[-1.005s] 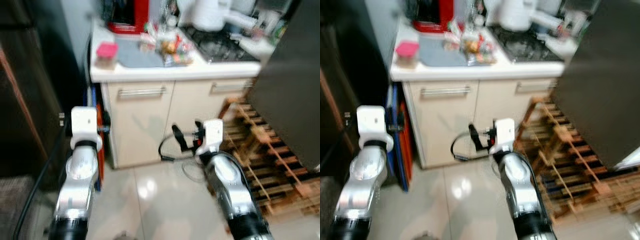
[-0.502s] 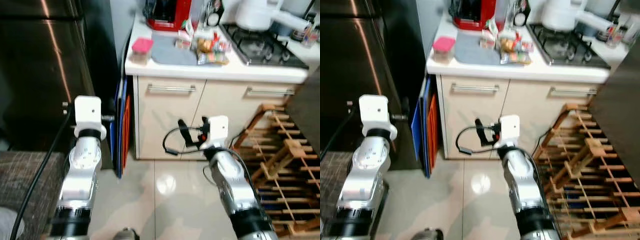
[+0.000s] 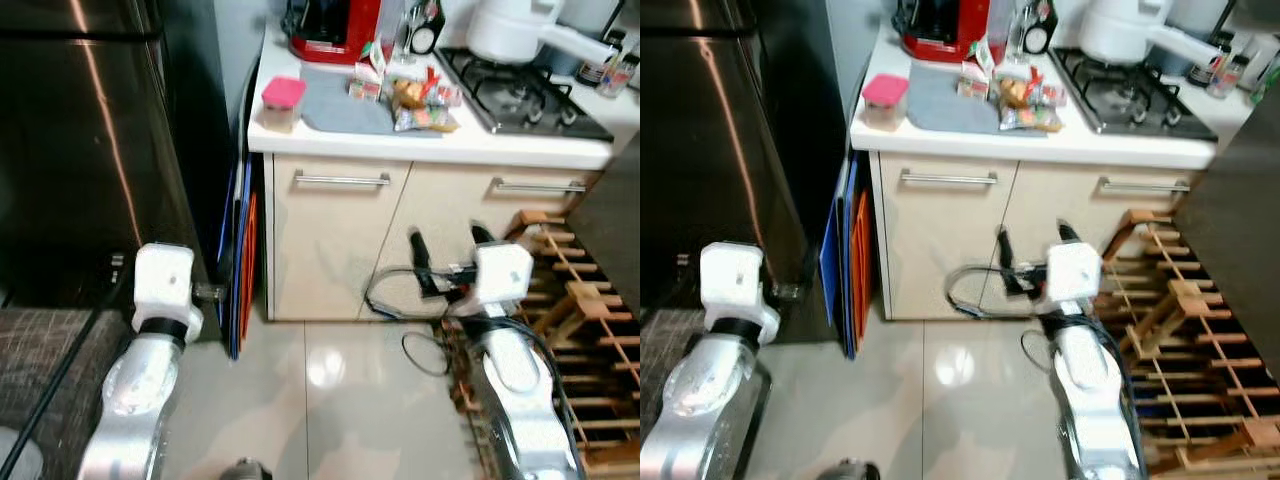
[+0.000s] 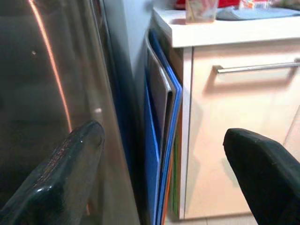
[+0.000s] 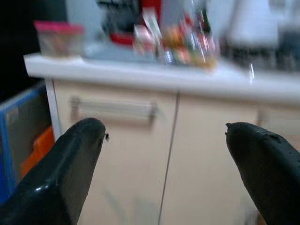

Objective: Restocking fridge

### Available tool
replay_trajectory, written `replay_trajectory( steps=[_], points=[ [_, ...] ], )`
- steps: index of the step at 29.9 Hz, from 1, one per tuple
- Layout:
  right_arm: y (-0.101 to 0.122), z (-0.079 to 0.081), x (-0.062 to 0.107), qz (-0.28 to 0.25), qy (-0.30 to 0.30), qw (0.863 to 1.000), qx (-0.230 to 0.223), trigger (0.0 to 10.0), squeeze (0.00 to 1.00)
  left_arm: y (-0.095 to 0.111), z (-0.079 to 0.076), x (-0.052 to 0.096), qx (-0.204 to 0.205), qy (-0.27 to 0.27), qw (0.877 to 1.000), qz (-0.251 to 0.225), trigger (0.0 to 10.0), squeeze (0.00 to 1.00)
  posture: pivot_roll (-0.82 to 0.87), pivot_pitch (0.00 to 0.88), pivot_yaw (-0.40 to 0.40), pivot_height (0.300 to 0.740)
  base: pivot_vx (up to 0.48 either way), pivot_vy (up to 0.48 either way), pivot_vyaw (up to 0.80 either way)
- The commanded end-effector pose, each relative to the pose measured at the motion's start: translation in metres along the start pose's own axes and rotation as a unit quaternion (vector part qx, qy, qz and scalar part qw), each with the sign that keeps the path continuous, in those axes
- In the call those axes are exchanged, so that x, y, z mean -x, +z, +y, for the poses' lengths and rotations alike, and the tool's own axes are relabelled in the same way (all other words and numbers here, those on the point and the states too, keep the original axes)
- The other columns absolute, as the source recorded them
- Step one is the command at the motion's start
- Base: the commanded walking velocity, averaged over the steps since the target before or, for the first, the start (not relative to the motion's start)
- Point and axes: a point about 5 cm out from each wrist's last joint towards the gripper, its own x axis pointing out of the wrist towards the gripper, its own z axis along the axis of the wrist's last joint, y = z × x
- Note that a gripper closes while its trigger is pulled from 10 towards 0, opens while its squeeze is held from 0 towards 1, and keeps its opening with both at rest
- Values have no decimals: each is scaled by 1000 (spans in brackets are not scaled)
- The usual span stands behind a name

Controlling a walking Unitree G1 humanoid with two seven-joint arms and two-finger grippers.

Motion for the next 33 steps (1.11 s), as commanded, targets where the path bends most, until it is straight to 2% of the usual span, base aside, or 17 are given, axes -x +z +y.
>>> replay_trajectory(
  steps=[1,5,7,8,11,15,21,28,33],
  points=[
    [-1,-10,7,12,-13,999,-36,10000,0,7,-1,4,10,-20,1000,-18,10000,0,-15,0,-45,740,0,0,0],
    [-4,-9,6,19,-11,998,-54,10000,0,21,-7,-4,14,-17,999,-50,10000,0,-14,0,-48,740,0,0,0],
    [-5,-5,0,18,-5,998,-54,10000,0,35,-6,-13,-7,10,996,-83,10000,0,-13,0,-46,740,330,0,0],
    [-3,1,-5,15,4,998,-54,10000,0,41,-1,-17,-1,34,995,-93,10000,0,-11,0,-48,740,480,0,0],
    [0,6,-10,11,14,998,-53,10000,0,48,1,-23,-11,39,994,-105,10000,0,-10,0,-49,740,480,0,0],
    [2,14,-19,9,32,998,-49,10000,0,57,1,-36,-4,38,993,-115,10000,0,-2,0,-44,740,480,0,0],
    [2,17,-24,9,42,998,-43,10000,0,57,-1,-39,14,51,993,-110,10000,0,-2,0,-45,740,480,0,0],
    [1,21,-31,9,51,998,-32,10000,0,63,-7,-47,4,32,992,-121,10000,0,1,0,-43,740,478,0,0],
    [-1,23,-33,9,50,998,-33,10000,0,67,-8,-50,1,23,992,-127,10000,0,3,0,-33,740,466,0,-800]
  ],
)
